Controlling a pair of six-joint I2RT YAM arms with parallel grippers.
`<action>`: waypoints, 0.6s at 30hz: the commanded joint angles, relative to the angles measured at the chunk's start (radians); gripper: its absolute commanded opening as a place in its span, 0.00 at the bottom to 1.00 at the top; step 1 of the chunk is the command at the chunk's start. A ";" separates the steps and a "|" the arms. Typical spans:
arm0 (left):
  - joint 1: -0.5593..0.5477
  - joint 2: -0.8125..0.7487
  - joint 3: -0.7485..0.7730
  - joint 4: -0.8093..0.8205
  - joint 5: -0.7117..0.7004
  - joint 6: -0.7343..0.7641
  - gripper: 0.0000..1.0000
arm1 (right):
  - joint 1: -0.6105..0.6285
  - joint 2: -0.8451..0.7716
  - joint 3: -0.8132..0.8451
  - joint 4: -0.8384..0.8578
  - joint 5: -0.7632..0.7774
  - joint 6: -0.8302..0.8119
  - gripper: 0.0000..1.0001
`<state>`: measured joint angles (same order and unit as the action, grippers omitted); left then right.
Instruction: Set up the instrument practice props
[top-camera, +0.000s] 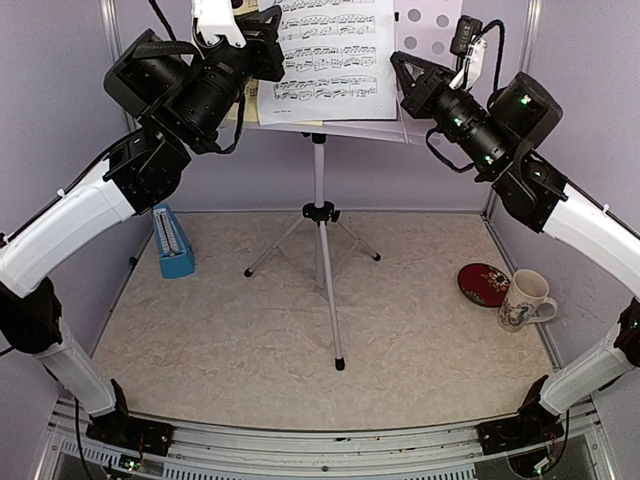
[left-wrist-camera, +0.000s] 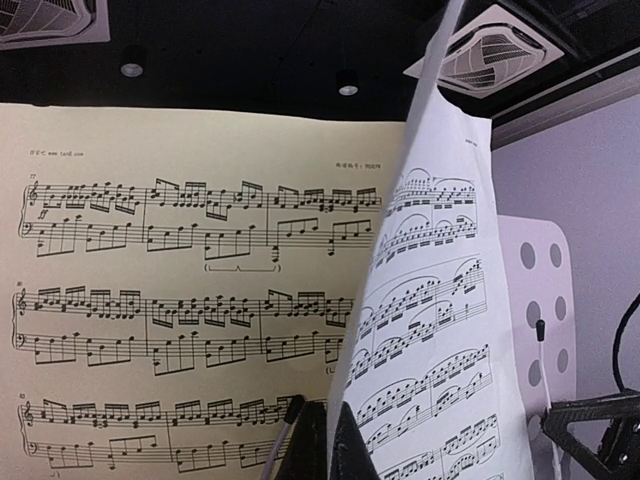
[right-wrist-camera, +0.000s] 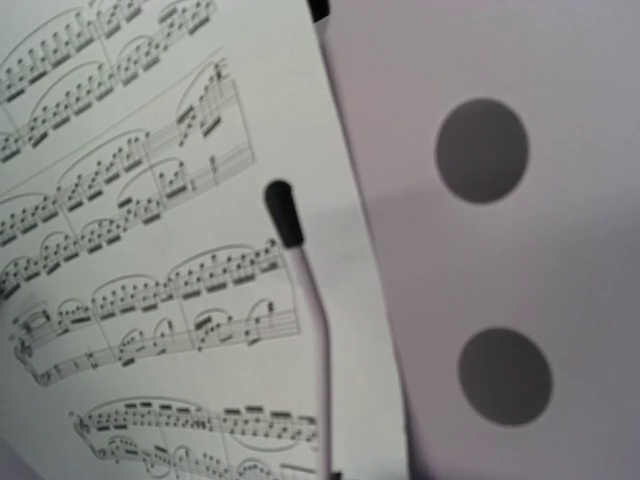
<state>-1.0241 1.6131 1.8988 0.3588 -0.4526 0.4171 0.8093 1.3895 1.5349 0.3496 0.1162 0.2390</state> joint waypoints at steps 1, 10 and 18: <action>0.011 0.025 0.048 -0.002 0.012 0.007 0.00 | -0.002 -0.009 -0.018 0.054 0.001 -0.061 0.00; 0.036 0.063 0.094 -0.067 0.258 -0.040 0.00 | -0.003 -0.012 -0.039 0.084 -0.034 -0.098 0.00; 0.038 0.117 0.183 -0.161 0.393 0.007 0.00 | -0.005 -0.014 -0.044 0.089 -0.040 -0.109 0.00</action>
<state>-0.9890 1.7031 2.0201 0.2543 -0.1570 0.3977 0.8093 1.3895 1.5059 0.4099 0.0727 0.1532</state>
